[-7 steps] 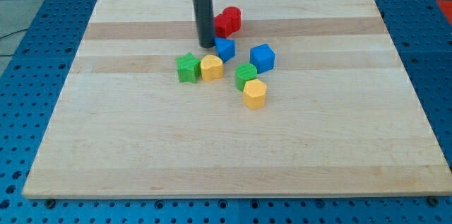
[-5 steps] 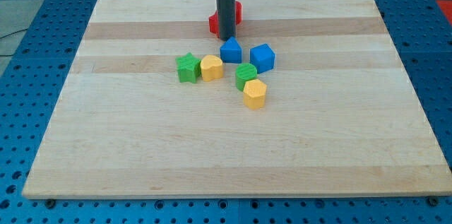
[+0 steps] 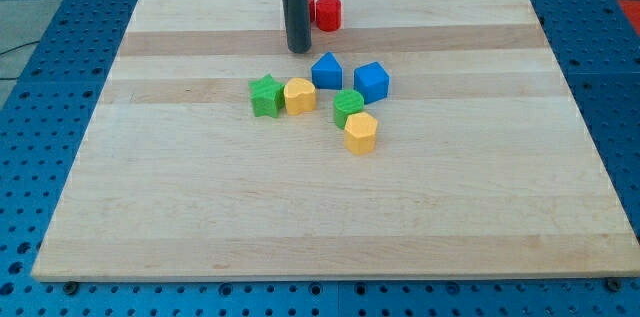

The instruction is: Move green star towards top right

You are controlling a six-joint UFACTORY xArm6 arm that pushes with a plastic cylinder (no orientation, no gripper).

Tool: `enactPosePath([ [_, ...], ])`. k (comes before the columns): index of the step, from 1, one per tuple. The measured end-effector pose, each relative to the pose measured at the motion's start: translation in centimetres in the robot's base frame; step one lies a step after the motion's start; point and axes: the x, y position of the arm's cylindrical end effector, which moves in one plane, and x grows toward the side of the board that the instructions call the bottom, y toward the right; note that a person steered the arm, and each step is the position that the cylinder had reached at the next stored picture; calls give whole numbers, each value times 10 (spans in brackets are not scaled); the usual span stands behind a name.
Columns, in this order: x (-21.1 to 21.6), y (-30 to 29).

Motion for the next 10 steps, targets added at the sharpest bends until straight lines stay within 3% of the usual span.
enactPosePath([
  [3,100,77],
  [4,120,54],
  [8,124,73],
  [10,176,64],
])
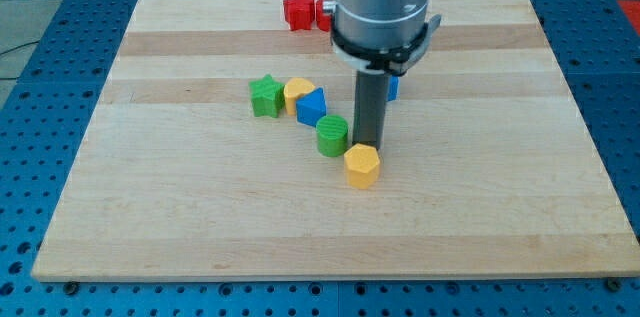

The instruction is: Move green star towards top right

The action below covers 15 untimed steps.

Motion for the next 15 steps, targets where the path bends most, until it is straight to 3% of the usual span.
enactPosePath([
  [1,-8,-66],
  [4,-37,-105],
  [5,-21,-112],
  [6,3,-154],
  [8,-45,-148],
  [11,-70,-119],
  [12,-61,-158],
  [13,-77,-166],
  [15,-93,-92],
])
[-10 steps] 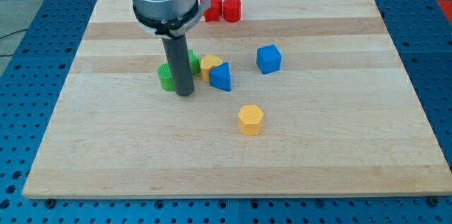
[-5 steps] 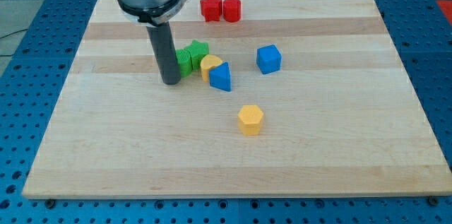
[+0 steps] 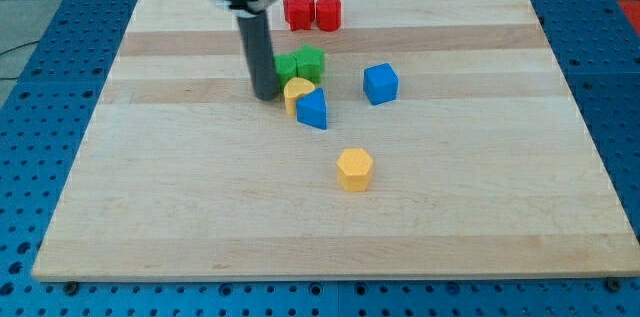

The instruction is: Move green star towards top right

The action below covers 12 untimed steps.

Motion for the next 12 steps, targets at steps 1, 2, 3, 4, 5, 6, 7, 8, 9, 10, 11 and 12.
enactPosePath([
  [1,-10,35],
  [2,-24,57],
  [3,-40,42],
  [4,-34,25],
  [5,-38,-3],
  [6,-50,22],
  [7,-70,60],
  [8,-91,85],
  [9,-110,135],
  [10,-124,175],
  [11,-78,119],
  [12,-90,93],
])
